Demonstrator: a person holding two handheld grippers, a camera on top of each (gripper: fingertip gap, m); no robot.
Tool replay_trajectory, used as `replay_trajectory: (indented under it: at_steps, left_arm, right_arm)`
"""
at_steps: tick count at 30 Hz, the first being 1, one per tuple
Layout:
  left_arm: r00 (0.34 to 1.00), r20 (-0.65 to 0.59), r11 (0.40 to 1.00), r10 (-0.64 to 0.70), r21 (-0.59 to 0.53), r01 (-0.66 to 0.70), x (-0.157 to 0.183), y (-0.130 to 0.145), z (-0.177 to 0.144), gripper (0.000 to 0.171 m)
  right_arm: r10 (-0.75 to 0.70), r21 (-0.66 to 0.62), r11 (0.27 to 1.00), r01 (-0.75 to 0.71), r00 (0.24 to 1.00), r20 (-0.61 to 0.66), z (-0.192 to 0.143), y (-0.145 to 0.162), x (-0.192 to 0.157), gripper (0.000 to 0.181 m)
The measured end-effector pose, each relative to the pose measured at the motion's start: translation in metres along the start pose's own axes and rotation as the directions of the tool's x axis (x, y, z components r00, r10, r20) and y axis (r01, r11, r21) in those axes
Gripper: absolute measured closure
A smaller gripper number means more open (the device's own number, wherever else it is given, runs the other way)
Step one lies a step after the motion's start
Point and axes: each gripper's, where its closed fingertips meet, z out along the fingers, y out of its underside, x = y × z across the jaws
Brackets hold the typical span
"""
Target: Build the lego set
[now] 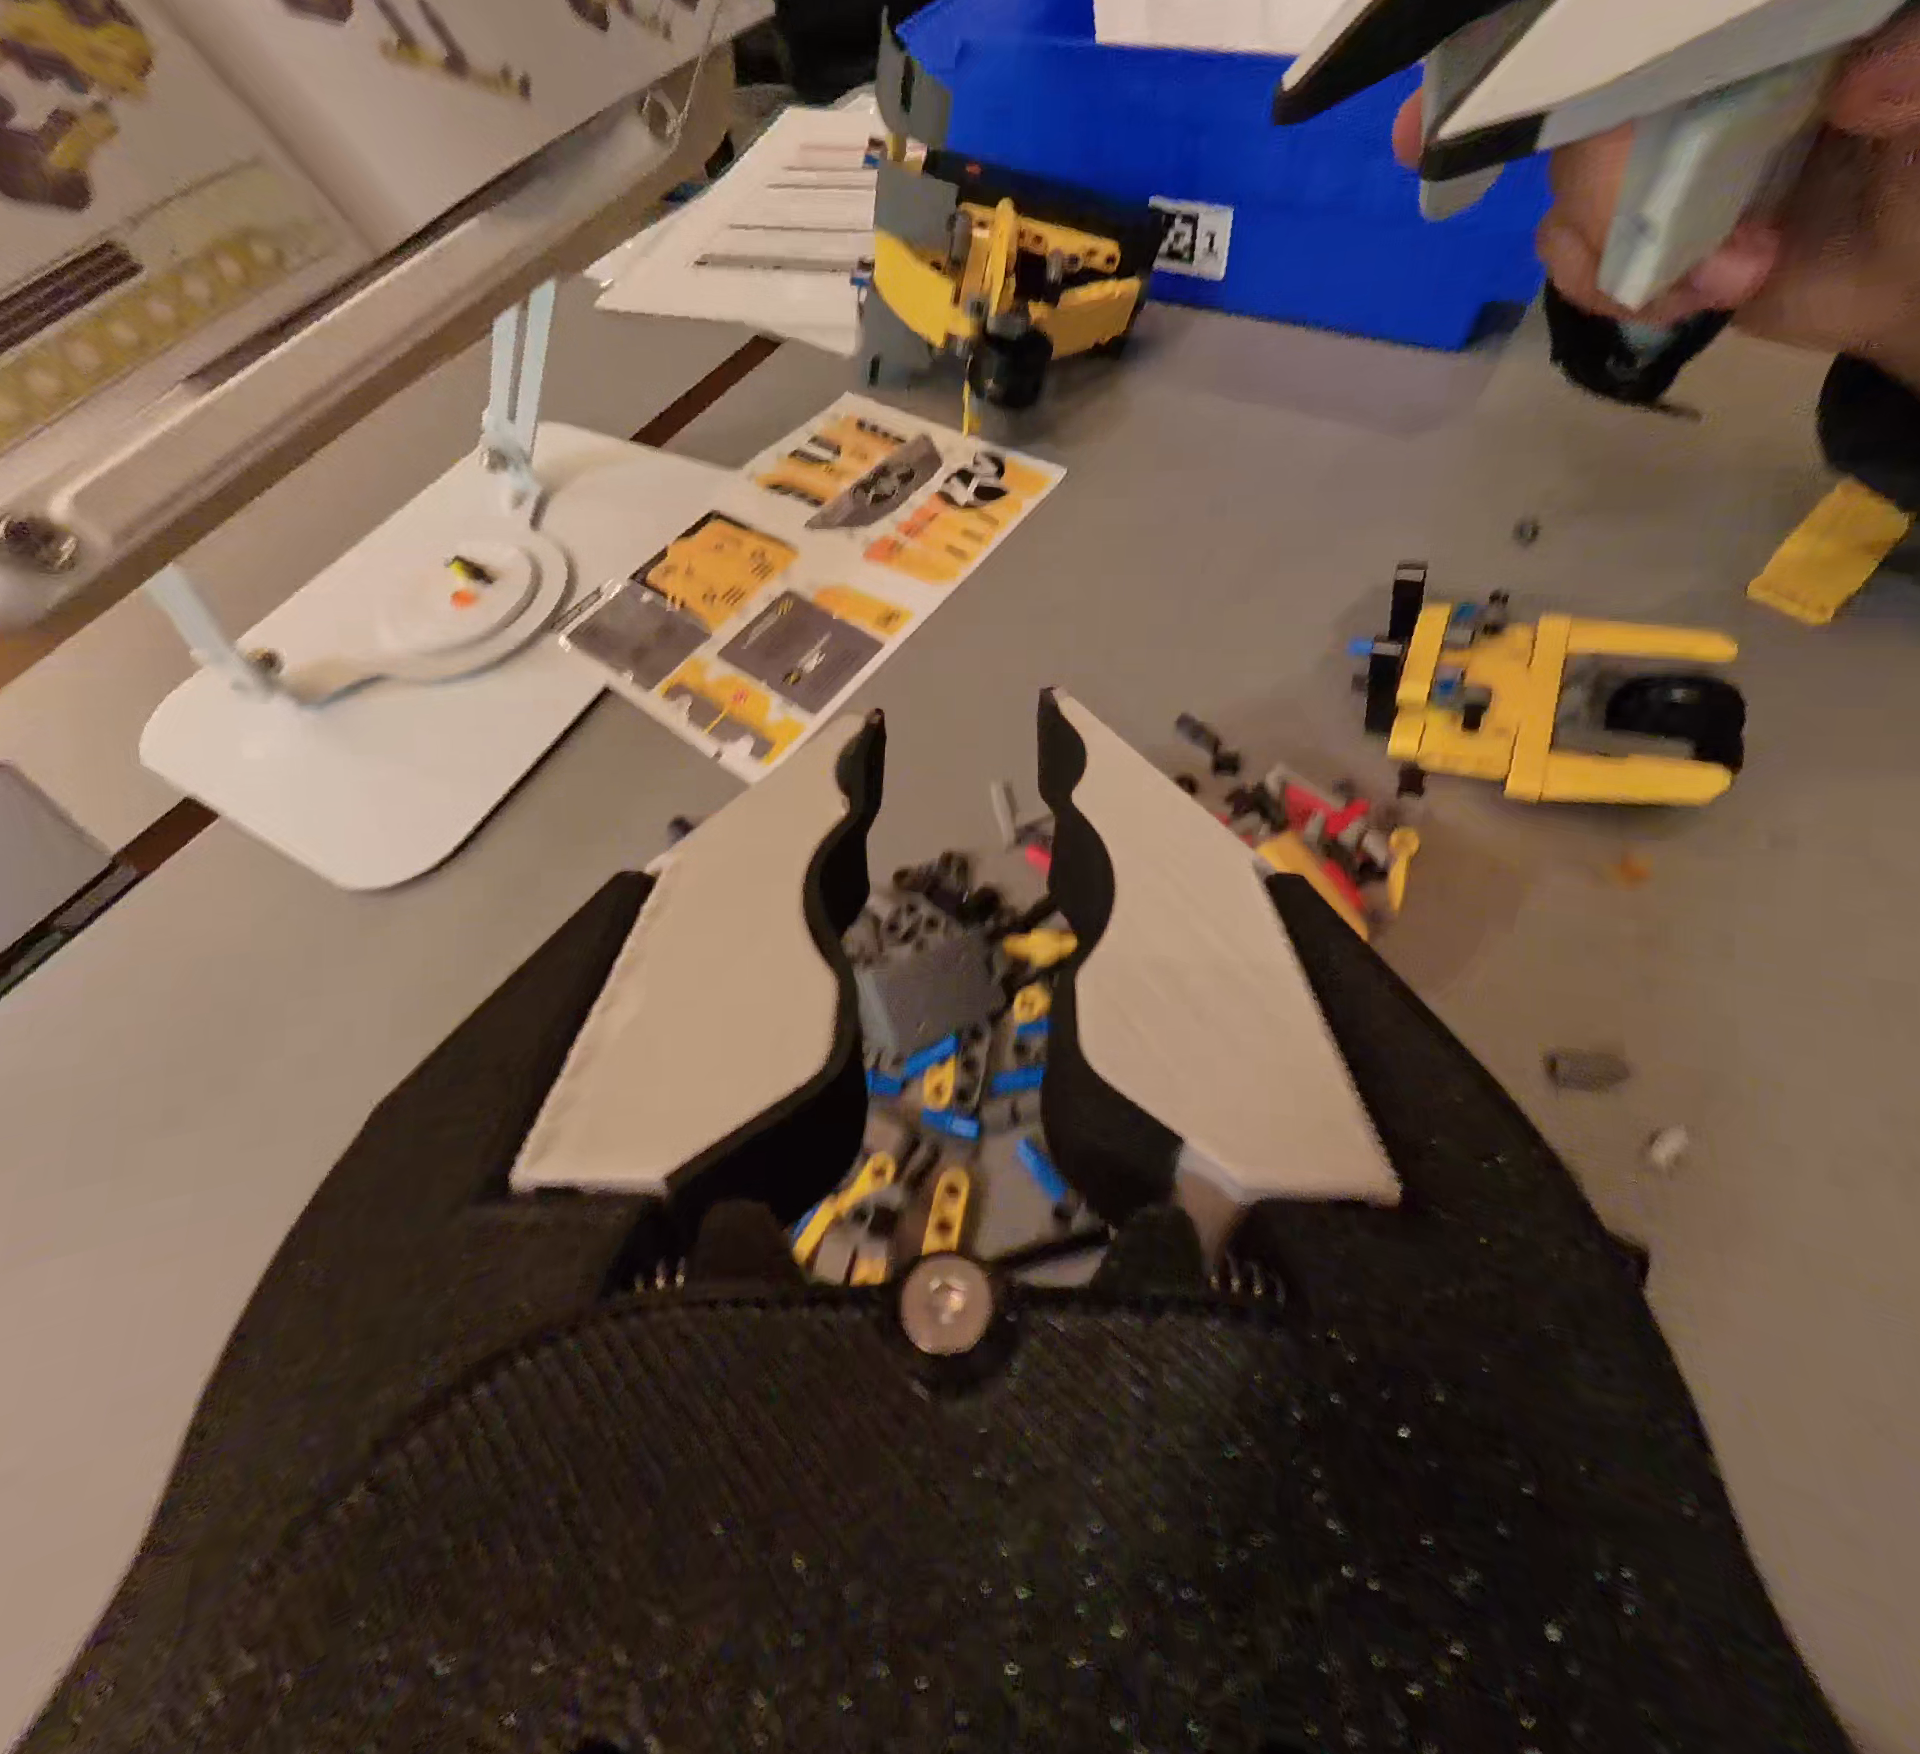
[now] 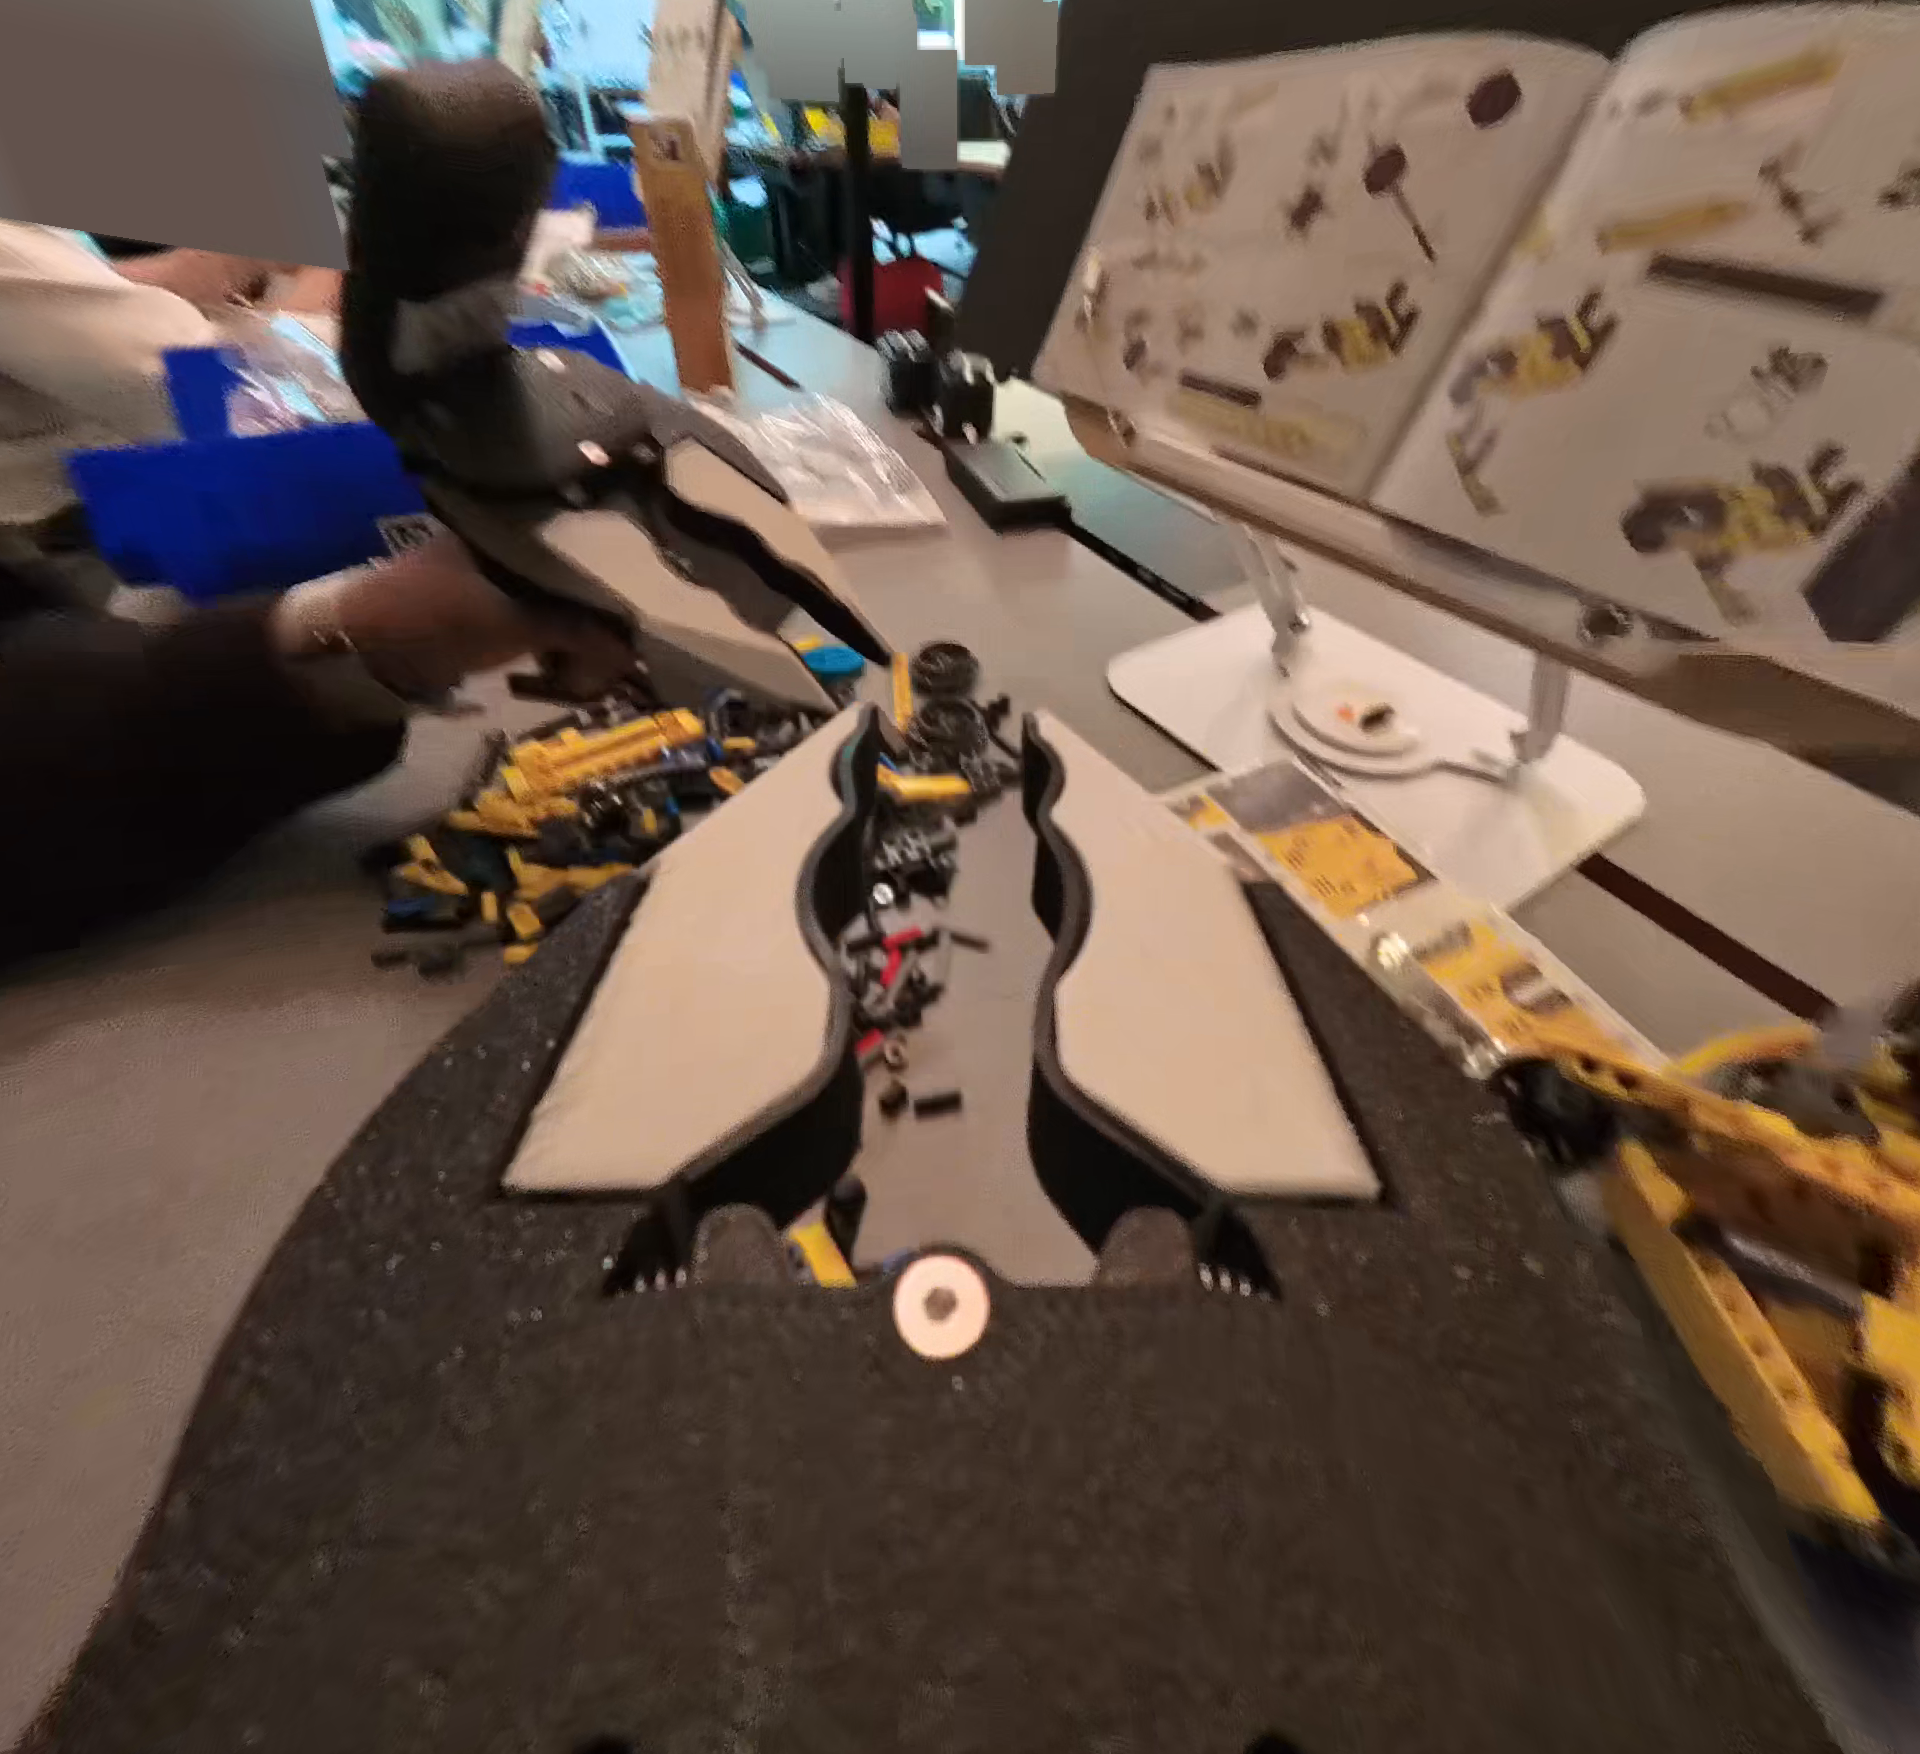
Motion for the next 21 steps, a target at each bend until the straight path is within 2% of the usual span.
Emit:
replay_trajectory:
  at_steps: [3, 6, 10, 13, 16, 18, 21]
  left_arm:
    - [1.000, -0.017, 1.000, -0.001, -0.014, 0.001, -0.012, 0.018, -0.026, 0.145]
    - [1.000, -0.004, 1.000, 0.000, -0.011, 0.000, -0.030, 0.036, -0.047, 0.145]
    - [0.998, 0.022, 0.998, -0.066, -0.014, 0.067, -0.053, 0.054, -0.061, 0.145]
    - [0.994, 0.030, 0.994, -0.106, -0.002, 0.106, -0.061, 0.057, -0.067, 0.140]
    - [0.994, -0.001, 0.994, -0.112, 0.006, 0.112, -0.055, 0.056, -0.067, 0.139]
    - [0.993, -0.031, 0.994, -0.111, -0.008, 0.111, -0.048, 0.057, -0.063, 0.139]
    - [0.997, -0.005, 0.995, -0.081, -0.057, 0.081, -0.048, 0.064, -0.059, 0.140]
  right_arm:
    - [0.069, -0.001, 0.998, -0.069, 0.997, -0.027, -0.011, 0.008, 0.014, 0.155]
    - [0.177, 0.007, 0.984, -0.177, 0.984, 0.009, -0.021, 0.015, 0.025, 0.155]
    - [0.266, -0.091, 0.961, -0.260, 0.962, 0.062, -0.034, 0.044, 0.038, 0.152]
    - [0.215, -0.212, 0.957, -0.199, 0.975, 0.055, -0.042, 0.078, 0.046, 0.153]
    - [0.158, -0.305, 0.944, -0.124, 0.984, 0.087, -0.045, 0.103, 0.039, 0.153]
    - [0.115, -0.363, 0.927, -0.090, 0.992, 0.050, -0.043, 0.121, 0.041, 0.152]
    - [0.052, -0.453, 0.888, -0.076, 0.996, -0.065, -0.040, 0.143, 0.058, 0.145]
